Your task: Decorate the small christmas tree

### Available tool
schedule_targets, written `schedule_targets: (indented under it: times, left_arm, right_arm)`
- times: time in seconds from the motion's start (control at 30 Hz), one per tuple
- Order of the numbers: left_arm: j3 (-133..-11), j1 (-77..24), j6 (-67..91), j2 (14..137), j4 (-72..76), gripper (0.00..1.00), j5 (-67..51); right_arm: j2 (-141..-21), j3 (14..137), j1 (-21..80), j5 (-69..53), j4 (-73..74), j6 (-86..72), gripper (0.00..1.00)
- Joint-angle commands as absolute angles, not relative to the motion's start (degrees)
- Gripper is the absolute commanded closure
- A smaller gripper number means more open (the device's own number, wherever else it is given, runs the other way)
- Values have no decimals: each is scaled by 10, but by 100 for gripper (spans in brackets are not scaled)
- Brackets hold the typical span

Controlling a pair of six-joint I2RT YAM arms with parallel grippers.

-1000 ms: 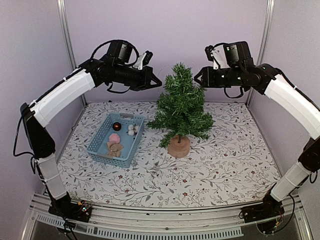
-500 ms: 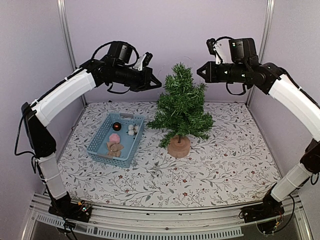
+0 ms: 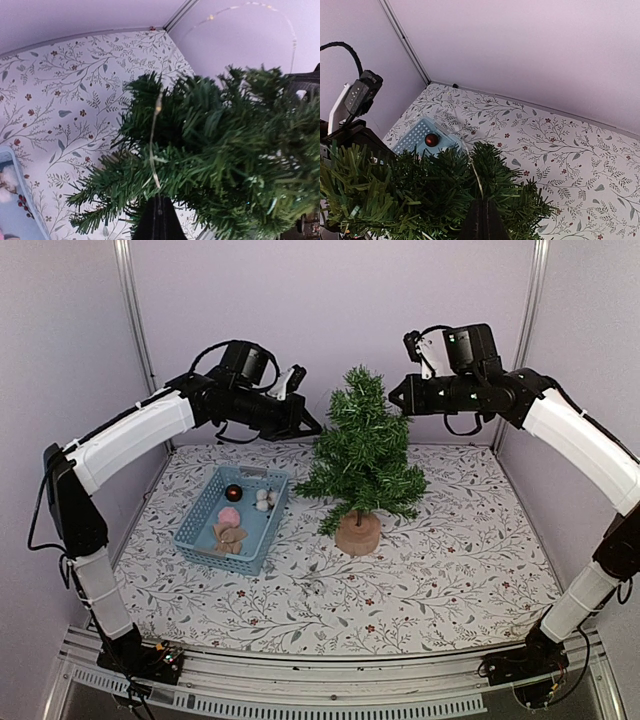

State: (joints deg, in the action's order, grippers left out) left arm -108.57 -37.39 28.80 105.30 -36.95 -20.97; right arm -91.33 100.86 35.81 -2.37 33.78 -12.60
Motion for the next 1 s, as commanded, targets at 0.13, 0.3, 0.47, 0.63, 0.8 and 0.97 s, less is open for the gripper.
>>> schedule_targets:
  times: [0.13, 0.3, 0.47, 0.63, 0.8, 0.97]
  left_arm:
    - [-990, -393, 320, 986, -259, 100, -214]
    - [-962, -412, 332, 973, -208, 100, -203]
    - [-952, -429, 334, 967, -181, 100, -179]
    - [-935, -438, 341, 967, -172, 100, -178]
    - [-902, -451, 344, 970, -162, 100, -163]
    - [-884, -454, 344, 970, -148, 100, -154]
  right_arm:
    - [-912, 1010, 354, -44, 353, -124, 100]
    - [-904, 1008, 354, -48, 347, -124, 100]
    - [-900, 1012, 354, -55, 342, -129, 100]
    - [-892, 1012, 355, -57, 336, -134, 100]
    - [-889, 1009, 354, -61, 336, -135, 100]
    - [-889, 1007, 354, -63, 336, -138, 100]
